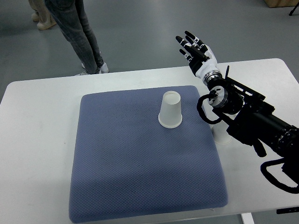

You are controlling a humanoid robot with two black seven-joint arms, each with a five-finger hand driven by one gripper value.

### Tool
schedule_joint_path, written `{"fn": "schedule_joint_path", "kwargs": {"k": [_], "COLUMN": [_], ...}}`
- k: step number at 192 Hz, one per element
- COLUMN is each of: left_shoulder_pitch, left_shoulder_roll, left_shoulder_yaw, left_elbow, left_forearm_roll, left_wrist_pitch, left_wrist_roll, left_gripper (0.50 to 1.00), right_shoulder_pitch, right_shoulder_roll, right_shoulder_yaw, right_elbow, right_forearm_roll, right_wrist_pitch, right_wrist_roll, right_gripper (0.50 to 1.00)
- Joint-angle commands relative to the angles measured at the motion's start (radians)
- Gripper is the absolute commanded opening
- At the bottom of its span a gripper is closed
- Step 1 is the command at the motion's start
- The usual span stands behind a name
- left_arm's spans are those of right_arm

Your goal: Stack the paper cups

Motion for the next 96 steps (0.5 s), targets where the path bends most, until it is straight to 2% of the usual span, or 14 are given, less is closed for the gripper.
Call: {"fn": "schedule_joint_path", "kwargs": {"k": [1, 96], "left_shoulder_pitch": [-0.001, -0.046], "left_shoulder_roll": [0.0, 0.0], "left_shoulder_yaw": [0.0, 0.003], "left_elbow": [0.0, 0.011], "left_forearm_roll": [0.0, 0.001], "left_wrist_pitch": [0.0, 0.008], "left_wrist_roll": [0.0, 0.0], "left_gripper": [1.0, 1.0], "right_shoulder_pitch": [0.0, 0.0], "right_shoulder_roll": [0.0, 0.0], "right_shoulder_yaw": [0.0, 0.0], "right_elbow": [0.0, 0.0], "right_forearm_roll": [0.0, 0.0], "right_wrist_pitch": [0.0, -0.008], "right_wrist_roll": [0.0, 0.0], "right_gripper": [0.911, 0.911]}}
